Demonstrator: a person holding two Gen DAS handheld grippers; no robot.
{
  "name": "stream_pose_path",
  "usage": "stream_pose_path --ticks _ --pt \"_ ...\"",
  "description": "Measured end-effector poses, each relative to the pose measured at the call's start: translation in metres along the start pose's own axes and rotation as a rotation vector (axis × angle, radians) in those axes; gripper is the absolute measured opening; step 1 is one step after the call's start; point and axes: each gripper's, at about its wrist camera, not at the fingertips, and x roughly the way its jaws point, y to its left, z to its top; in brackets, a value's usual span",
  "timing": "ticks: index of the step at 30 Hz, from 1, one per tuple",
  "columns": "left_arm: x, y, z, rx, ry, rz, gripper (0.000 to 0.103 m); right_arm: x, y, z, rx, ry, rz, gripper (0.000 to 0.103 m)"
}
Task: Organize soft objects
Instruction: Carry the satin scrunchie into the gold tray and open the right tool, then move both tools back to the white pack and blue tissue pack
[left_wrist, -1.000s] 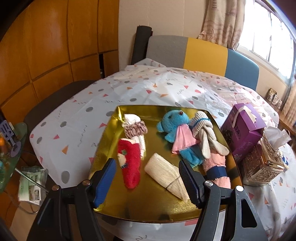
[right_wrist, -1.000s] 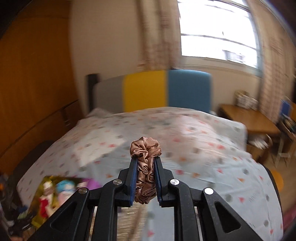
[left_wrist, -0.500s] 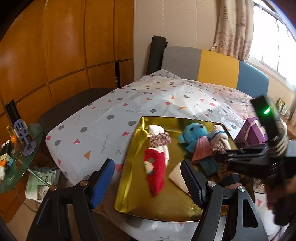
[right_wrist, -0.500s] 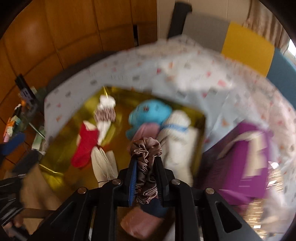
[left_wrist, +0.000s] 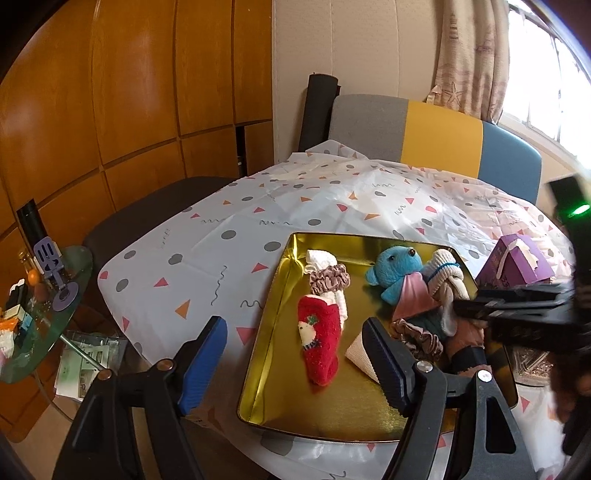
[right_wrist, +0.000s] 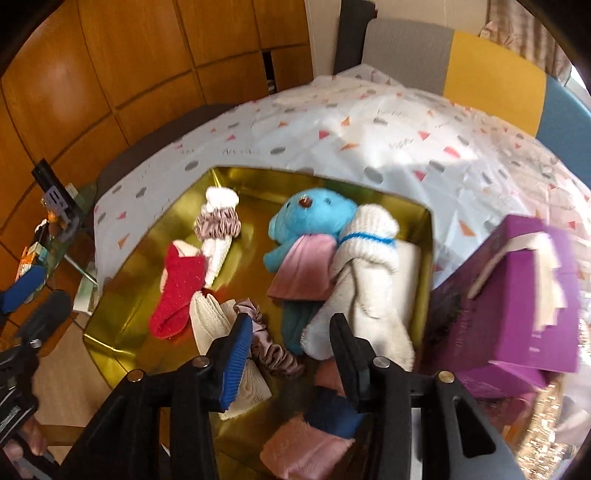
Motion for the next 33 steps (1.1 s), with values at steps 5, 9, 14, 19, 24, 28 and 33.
stream_pose_path --ticks 5,9,14,19,24,28,33 --pt "0.001 -0.007 -0.001 0.016 0.01 -0.005 0.077 -0.047 -0.013 0.0 0.006 -0.113 -0.013 0.044" --pt "0.001 -0.014 -0.001 0.033 0.014 -0.01 0.077 -0.096 -0.039 -0.002 0.051 -0.245 -0.027 0.044" --pt "0.001 -0.023 0.0 0.059 0.023 -0.019 0.077 -0.161 -0.091 -0.017 0.142 -0.402 -0.125 0.044" --pt "-0.001 -0.034 0.001 0.083 0.021 -0.037 0.077 -0.206 -0.156 -0.046 0.292 -0.471 -0.276 0.044" --pt "-0.001 -0.045 0.002 0.115 0.029 -0.037 0.077 -0.222 -0.231 -0.085 0.493 -0.441 -0.438 0.044" --pt "-0.008 -0.057 0.01 0.133 0.013 -0.071 0.077 -0.218 -0.294 -0.126 0.665 -0.378 -0.553 0.044" --pt "-0.026 -0.082 0.021 0.193 -0.035 -0.132 0.077 -0.193 -0.349 -0.182 0.823 -0.285 -0.63 0.044"
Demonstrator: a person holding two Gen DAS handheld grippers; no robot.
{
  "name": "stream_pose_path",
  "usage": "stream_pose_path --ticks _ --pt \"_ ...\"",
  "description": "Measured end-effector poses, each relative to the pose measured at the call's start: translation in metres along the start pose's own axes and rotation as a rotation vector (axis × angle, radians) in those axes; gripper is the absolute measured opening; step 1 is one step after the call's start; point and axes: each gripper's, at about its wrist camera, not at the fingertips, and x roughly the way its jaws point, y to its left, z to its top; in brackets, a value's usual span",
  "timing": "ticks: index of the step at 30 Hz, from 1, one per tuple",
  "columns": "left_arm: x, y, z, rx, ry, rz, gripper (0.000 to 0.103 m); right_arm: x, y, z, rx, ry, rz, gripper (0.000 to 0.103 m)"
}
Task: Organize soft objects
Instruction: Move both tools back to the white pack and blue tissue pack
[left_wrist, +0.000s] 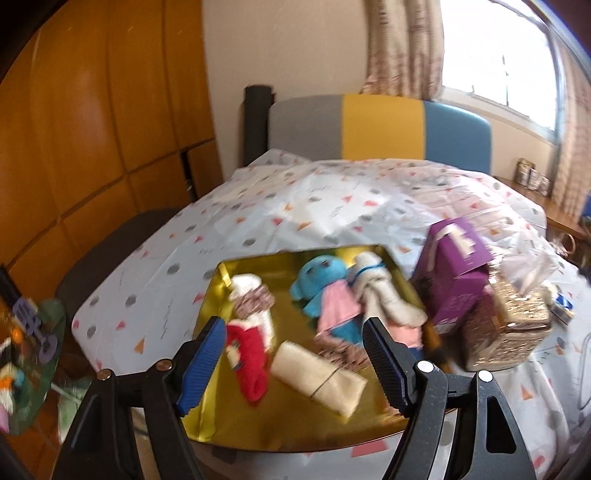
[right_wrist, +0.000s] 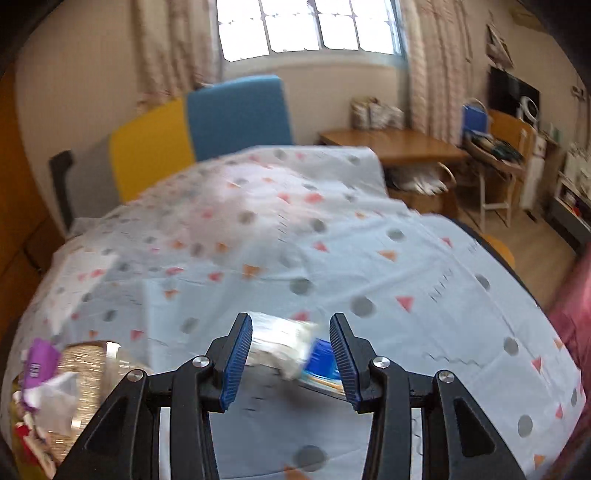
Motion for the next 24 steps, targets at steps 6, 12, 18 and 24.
stream_pose_path --ticks 6,12,18,24 --pt "-0.018 -0.044 0.022 0.09 -0.053 -0.107 0.077 0.025 -0.043 -0.014 0.153 0.1 -0.025 0.044" --pt "-0.034 -0.093 0.039 0.2 -0.1 -0.221 0.078 0.027 -0.055 -0.019 0.203 0.148 -0.037 0.044" --pt "-0.045 -0.14 0.05 0.287 -0.124 -0.307 0.079 0.035 -0.073 -0.023 0.3 0.186 -0.034 0.044" --pt "-0.049 -0.184 0.053 0.369 -0.132 -0.377 0.08 0.034 -0.088 -0.025 0.383 0.194 -0.028 0.044"
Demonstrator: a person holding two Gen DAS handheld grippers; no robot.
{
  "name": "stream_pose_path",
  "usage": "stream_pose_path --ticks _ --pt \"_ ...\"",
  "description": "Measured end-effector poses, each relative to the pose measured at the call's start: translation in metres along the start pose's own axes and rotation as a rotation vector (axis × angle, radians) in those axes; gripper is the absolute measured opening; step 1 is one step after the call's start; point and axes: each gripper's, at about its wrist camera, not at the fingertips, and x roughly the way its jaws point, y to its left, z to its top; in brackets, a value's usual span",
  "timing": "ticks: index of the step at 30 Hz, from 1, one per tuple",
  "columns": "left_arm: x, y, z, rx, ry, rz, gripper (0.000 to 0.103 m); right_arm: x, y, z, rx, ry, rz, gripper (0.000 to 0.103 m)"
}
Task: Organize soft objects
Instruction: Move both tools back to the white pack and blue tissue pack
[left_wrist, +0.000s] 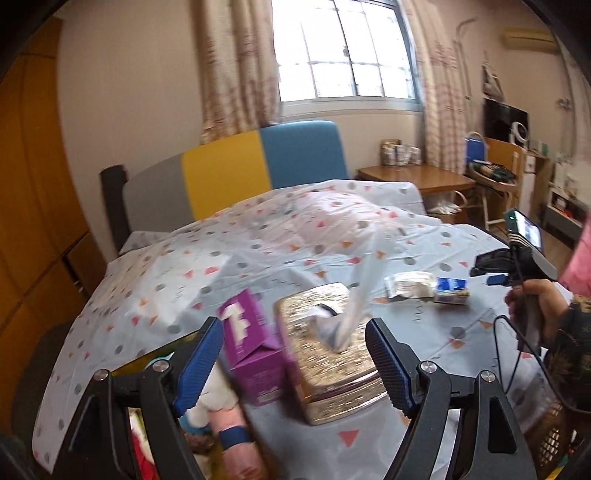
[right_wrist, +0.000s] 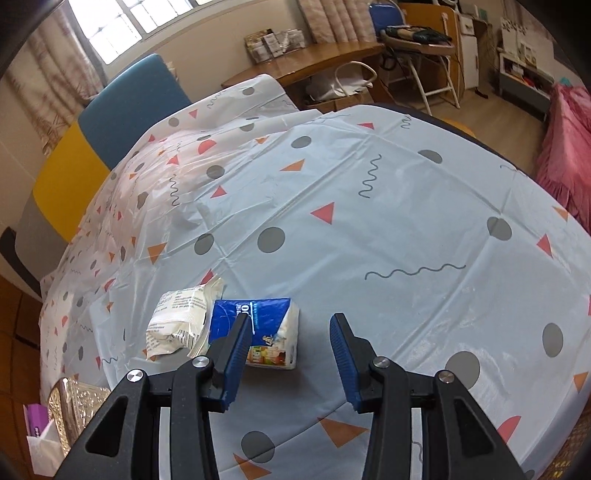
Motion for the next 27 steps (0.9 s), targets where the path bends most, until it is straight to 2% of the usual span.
stream_pose_path --ticks 7,13,21,27 --pt "0.026 -0.039 0.016 0.042 0.031 -0.088 0.08 0.0 -0.01 0.003 0.056 0.012 0.016 0.044" --pt "0.056 -0.072 0.026 0.032 0.101 -0.191 0.08 -0.001 -0.017 0.006 0.088 0.014 0.013 0.044" --pt "0.12 -0.111 0.035 -0.085 0.278 -0.313 0.08 -0.006 -0.033 0.008 0.17 -0.007 0.011 0.044" --pt "0.19 -0.129 0.029 -0.244 0.455 -0.318 0.079 -0.005 -0.033 0.009 0.183 0.005 0.029 0.044"
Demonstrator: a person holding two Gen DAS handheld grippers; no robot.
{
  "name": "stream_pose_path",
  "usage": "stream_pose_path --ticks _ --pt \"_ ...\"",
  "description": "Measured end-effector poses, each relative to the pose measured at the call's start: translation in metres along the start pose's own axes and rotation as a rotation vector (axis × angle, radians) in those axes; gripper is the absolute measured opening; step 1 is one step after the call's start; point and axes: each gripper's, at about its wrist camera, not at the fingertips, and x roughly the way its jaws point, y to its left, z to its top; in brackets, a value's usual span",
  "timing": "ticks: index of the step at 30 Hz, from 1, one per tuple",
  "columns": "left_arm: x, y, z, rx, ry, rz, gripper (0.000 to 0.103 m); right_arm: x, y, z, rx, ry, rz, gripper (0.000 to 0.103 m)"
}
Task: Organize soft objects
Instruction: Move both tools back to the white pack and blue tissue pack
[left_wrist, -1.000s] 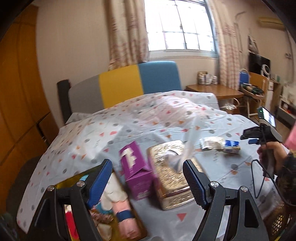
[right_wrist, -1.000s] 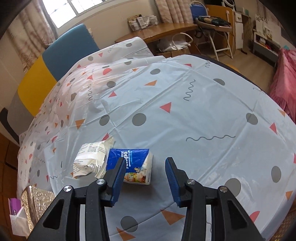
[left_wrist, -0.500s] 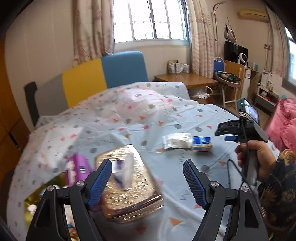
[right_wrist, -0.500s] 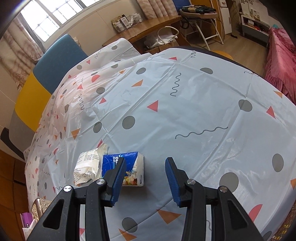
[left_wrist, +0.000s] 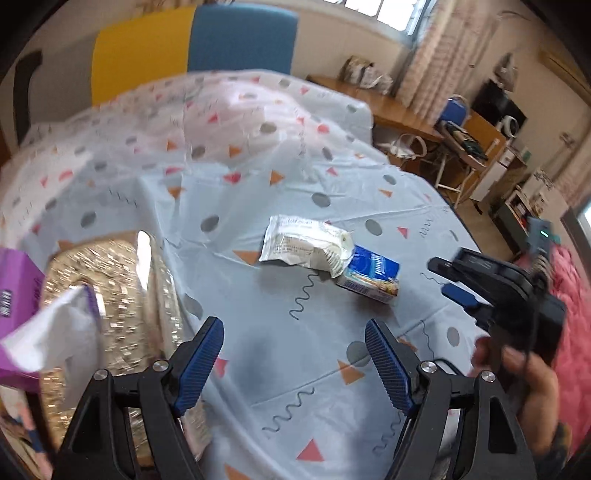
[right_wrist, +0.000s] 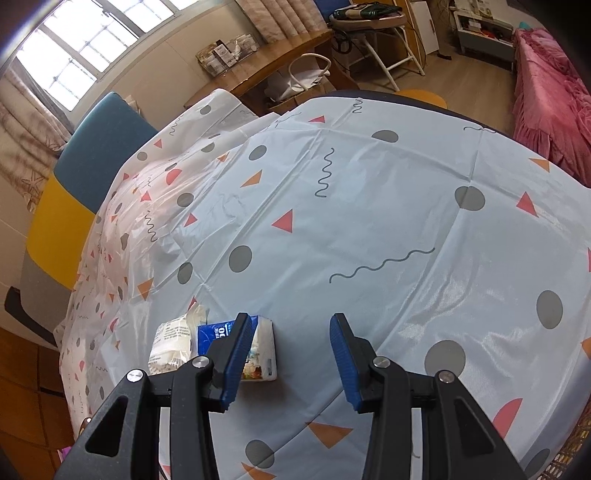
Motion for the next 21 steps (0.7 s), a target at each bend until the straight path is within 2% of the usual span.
stream_pose_path --ticks 6,9,15,21 --pt "0.046 0.003 0.026 -0.16 0.074 -0.003 0.08 0.004 0.002 -0.002 0.004 0.03 0.023 0.044" --pt "0.062 0.003 0.04 -0.234 0.082 -0.01 0.083 0.005 0.005 -0.004 -0.007 0.036 0.034 0.044" --pt "0.111 0.007 0.063 -0.409 0.193 -0.056 0.083 0.005 0.004 -0.004 0.008 0.047 0.058 0.044" --pt "0.142 0.005 0.085 -0.437 0.232 -0.035 0.085 0.006 0.004 -0.005 0.016 0.063 0.09 0.044"
